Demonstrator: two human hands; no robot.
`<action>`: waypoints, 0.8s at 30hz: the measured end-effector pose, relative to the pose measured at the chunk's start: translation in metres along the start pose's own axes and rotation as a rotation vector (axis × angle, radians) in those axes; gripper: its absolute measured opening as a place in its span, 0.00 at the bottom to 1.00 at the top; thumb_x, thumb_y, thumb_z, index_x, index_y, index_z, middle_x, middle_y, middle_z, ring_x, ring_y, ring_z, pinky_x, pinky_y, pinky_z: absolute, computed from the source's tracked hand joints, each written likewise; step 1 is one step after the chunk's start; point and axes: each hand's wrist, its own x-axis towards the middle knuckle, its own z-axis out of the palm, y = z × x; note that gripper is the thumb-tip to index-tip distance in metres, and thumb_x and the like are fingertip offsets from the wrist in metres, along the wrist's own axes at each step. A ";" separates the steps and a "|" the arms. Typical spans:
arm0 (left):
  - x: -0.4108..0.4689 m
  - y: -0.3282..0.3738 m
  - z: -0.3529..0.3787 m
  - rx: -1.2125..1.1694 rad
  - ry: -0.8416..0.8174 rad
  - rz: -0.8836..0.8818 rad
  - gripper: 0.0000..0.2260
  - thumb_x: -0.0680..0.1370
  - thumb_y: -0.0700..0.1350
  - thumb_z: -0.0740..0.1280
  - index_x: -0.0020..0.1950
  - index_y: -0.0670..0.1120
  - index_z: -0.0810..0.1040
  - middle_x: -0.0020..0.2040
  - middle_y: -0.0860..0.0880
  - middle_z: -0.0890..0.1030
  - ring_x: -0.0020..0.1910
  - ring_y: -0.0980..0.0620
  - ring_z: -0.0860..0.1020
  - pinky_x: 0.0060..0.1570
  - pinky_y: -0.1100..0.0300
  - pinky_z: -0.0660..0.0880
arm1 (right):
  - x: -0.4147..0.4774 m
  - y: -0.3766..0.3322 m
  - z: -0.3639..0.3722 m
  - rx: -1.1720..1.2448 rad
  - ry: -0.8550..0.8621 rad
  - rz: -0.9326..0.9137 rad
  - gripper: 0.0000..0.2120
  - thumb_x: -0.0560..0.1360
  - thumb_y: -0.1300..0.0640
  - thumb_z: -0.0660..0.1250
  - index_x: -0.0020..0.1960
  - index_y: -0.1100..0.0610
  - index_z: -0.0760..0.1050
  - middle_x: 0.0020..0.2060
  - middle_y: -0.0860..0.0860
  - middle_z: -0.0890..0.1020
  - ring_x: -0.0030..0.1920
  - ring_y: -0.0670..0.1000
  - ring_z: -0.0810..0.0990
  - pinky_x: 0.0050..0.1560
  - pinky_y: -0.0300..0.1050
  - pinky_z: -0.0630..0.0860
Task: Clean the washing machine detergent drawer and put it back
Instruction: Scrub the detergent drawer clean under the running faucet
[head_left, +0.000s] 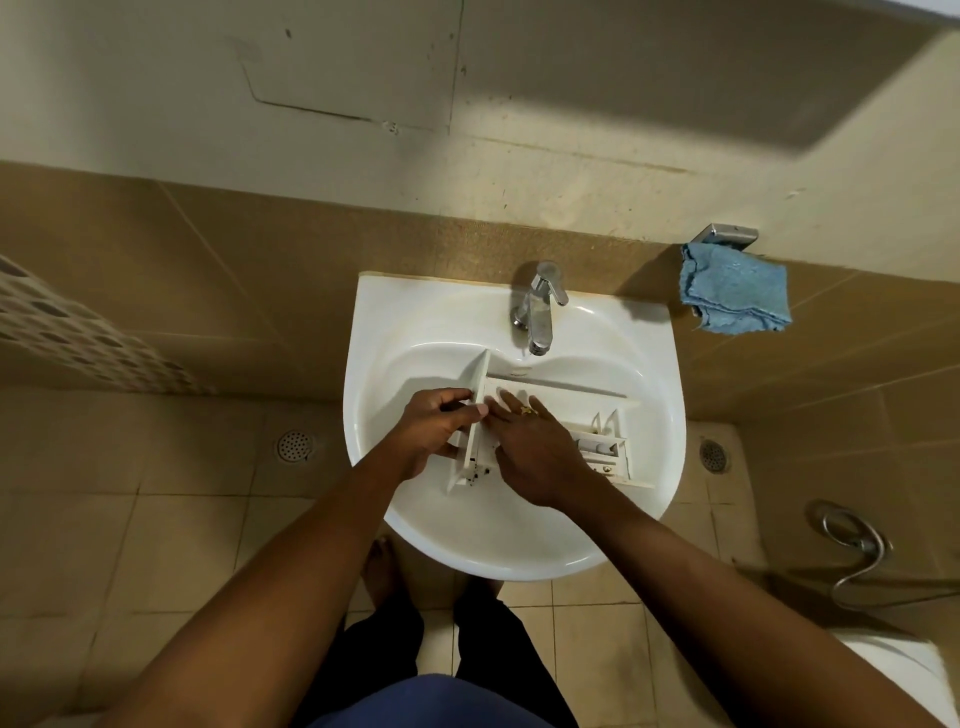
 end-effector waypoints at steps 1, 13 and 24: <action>0.000 0.000 0.001 0.001 0.001 -0.001 0.24 0.77 0.47 0.77 0.71 0.45 0.78 0.56 0.46 0.86 0.56 0.48 0.84 0.48 0.45 0.85 | -0.001 0.004 -0.001 0.012 0.006 -0.015 0.30 0.80 0.60 0.60 0.82 0.59 0.61 0.81 0.56 0.64 0.83 0.59 0.55 0.82 0.59 0.50; 0.002 0.000 0.000 0.007 -0.004 0.002 0.22 0.78 0.45 0.76 0.71 0.45 0.78 0.53 0.48 0.85 0.48 0.54 0.83 0.39 0.55 0.84 | -0.010 0.028 0.006 0.275 0.104 -0.017 0.25 0.75 0.63 0.59 0.70 0.59 0.78 0.72 0.56 0.77 0.78 0.59 0.67 0.79 0.57 0.62; 0.006 -0.003 -0.003 0.011 -0.023 -0.004 0.23 0.77 0.46 0.77 0.71 0.46 0.79 0.57 0.46 0.86 0.56 0.48 0.85 0.47 0.46 0.85 | 0.063 0.056 -0.055 2.131 0.331 0.738 0.19 0.75 0.77 0.49 0.53 0.75 0.77 0.47 0.66 0.85 0.43 0.61 0.88 0.46 0.51 0.86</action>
